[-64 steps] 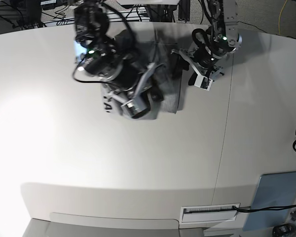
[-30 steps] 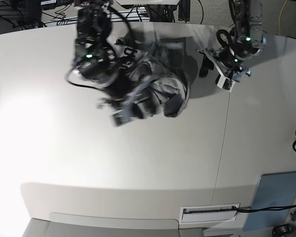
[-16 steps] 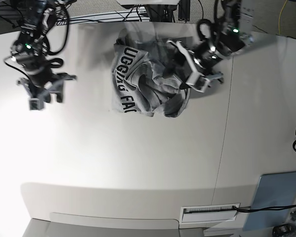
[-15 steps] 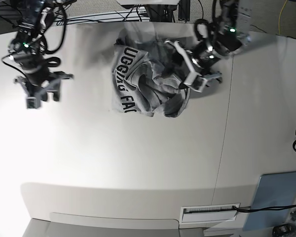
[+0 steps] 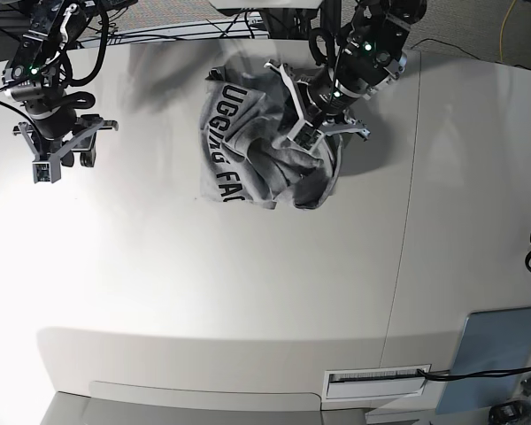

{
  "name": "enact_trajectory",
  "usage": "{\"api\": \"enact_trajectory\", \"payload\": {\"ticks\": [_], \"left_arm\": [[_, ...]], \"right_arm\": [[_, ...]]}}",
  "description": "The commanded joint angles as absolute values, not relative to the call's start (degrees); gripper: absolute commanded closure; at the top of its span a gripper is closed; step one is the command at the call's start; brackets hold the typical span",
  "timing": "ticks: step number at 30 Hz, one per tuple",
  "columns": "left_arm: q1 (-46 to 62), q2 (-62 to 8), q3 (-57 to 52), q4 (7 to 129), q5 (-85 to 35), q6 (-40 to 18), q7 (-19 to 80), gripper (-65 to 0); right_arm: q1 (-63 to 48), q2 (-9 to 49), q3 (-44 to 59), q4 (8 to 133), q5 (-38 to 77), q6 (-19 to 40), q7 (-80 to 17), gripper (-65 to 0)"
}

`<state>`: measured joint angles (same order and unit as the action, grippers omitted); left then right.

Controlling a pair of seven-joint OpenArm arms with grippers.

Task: Fold the T-shirt properly
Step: 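Press and tuck the loose fabric flat with the left gripper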

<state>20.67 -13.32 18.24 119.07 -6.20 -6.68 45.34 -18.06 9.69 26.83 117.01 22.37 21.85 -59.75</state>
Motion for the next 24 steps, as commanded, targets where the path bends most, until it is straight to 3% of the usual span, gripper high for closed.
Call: {"api": "enact_trajectory", "payload": {"ticks": [1,3,9,15,19,21,24], "left_arm": [[21.04,-13.26,17.06,122.02,-6.20,-5.80,45.30,-2.4],[22.70,-13.72,14.35,125.54,-6.20,-6.22,48.27,-2.4],[32.40,-14.33,2.68,134.96,-9.28,-15.20,49.56,-2.4],[40.38,-14.31,-9.19,135.00,-17.80,-23.83,49.47,-2.4],[41.58,-14.31,-11.79,133.32,-18.68,-25.15,48.47,-2.6],[41.56,-14.31,-11.77,131.63,-18.70,-25.19,48.45,-7.0],[41.39,-14.31,-11.77,129.45,-17.78,-25.45,48.47,-23.0]], "right_arm": [[-17.78,10.48,27.11,118.06,22.65,21.87,-58.17,-22.9],[-17.78,10.50,27.11,118.06,22.65,21.87,-57.80,-22.9],[-17.78,10.48,27.09,118.06,22.65,21.87,-56.80,-22.9],[-17.78,10.46,27.09,118.06,22.65,21.87,-56.86,-22.9],[-17.78,10.48,27.09,118.06,22.65,21.87,-56.86,-22.9],[-17.78,10.48,27.09,118.06,22.65,21.87,-56.99,-22.9],[-17.78,10.48,27.11,118.06,22.63,21.87,-57.04,-22.9]]}}
